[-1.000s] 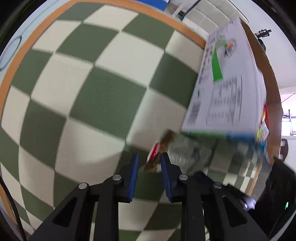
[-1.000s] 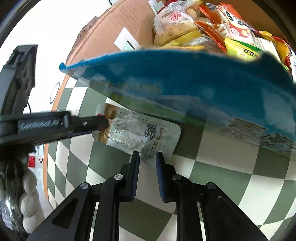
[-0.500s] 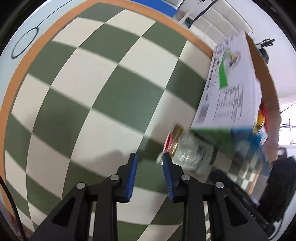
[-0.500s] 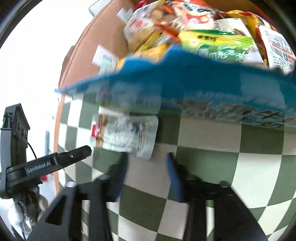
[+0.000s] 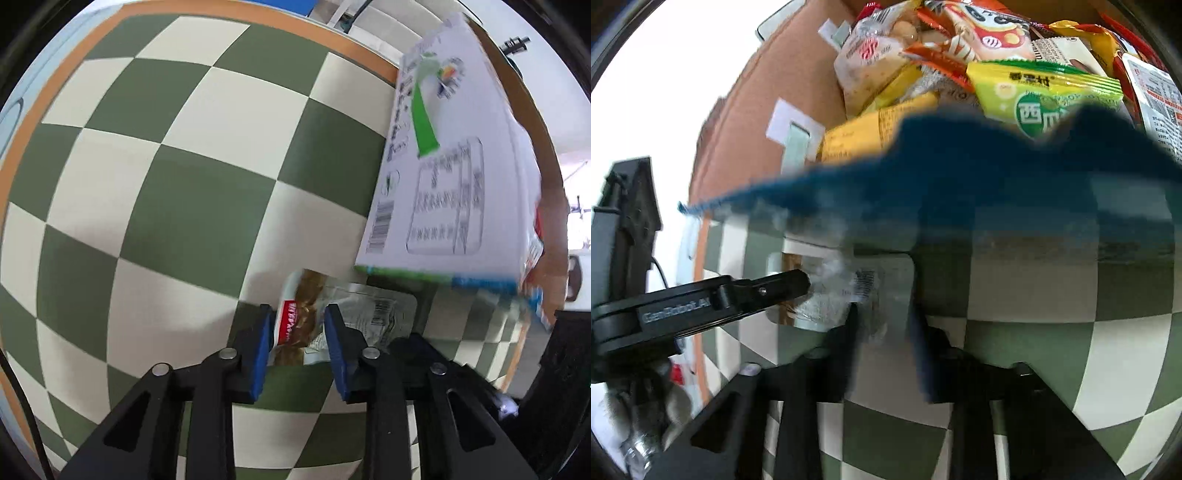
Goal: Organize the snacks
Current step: 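Reach the right gripper toward the clear red-labelled wrapper on the floor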
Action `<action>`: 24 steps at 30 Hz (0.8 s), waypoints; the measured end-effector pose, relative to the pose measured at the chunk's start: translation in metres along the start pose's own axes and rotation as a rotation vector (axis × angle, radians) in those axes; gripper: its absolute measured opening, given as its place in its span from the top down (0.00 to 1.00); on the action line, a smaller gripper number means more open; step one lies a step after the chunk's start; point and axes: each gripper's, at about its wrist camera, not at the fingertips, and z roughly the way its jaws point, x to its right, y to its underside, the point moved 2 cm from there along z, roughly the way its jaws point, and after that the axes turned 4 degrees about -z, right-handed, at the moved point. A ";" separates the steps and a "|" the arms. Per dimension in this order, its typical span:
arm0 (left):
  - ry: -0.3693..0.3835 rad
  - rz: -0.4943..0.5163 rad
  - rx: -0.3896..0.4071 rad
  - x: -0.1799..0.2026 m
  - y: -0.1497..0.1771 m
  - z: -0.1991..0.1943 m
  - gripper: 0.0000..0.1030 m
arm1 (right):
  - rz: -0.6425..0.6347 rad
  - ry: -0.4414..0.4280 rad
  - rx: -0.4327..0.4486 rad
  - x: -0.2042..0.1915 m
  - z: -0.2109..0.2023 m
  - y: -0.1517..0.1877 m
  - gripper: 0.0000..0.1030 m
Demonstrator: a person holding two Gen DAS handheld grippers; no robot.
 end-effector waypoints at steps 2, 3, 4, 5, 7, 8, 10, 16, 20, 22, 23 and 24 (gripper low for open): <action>0.003 -0.008 -0.004 0.004 0.011 0.002 0.75 | 0.004 -0.001 0.012 0.004 -0.003 0.003 0.82; 0.006 -0.010 -0.006 0.005 0.017 0.002 0.76 | 0.006 -0.007 0.011 0.006 -0.004 0.005 0.84; 0.010 -0.013 -0.005 0.005 0.024 0.000 0.76 | 0.009 -0.013 0.010 0.009 -0.006 0.006 0.86; 0.015 -0.011 -0.009 0.006 0.032 -0.001 0.76 | 0.006 -0.017 0.010 0.012 -0.009 0.009 0.86; 0.024 -0.011 -0.021 0.013 0.050 0.000 0.76 | -0.020 -0.021 -0.001 0.015 -0.017 0.018 0.86; 0.023 -0.001 -0.028 0.018 0.060 0.003 0.76 | -0.024 -0.023 -0.006 0.017 -0.021 0.022 0.86; 0.022 0.017 -0.043 0.026 0.083 0.006 0.76 | -0.041 -0.022 -0.036 0.024 -0.030 0.037 0.86; -0.004 0.067 -0.118 0.047 0.128 0.028 0.76 | -0.022 -0.026 -0.144 0.050 -0.044 0.092 0.86; -0.048 0.113 -0.139 0.061 0.141 0.040 0.76 | 0.007 -0.031 -0.191 0.065 -0.049 0.118 0.86; -0.096 0.137 -0.134 0.066 0.143 0.040 0.75 | 0.023 -0.034 -0.207 0.066 -0.045 0.123 0.85; -0.116 0.137 -0.131 0.068 0.144 0.040 0.75 | 0.026 -0.030 -0.220 0.066 -0.043 0.126 0.85; -0.140 0.123 -0.121 0.065 0.145 0.035 0.75 | 0.020 -0.020 -0.238 0.064 -0.046 0.131 0.75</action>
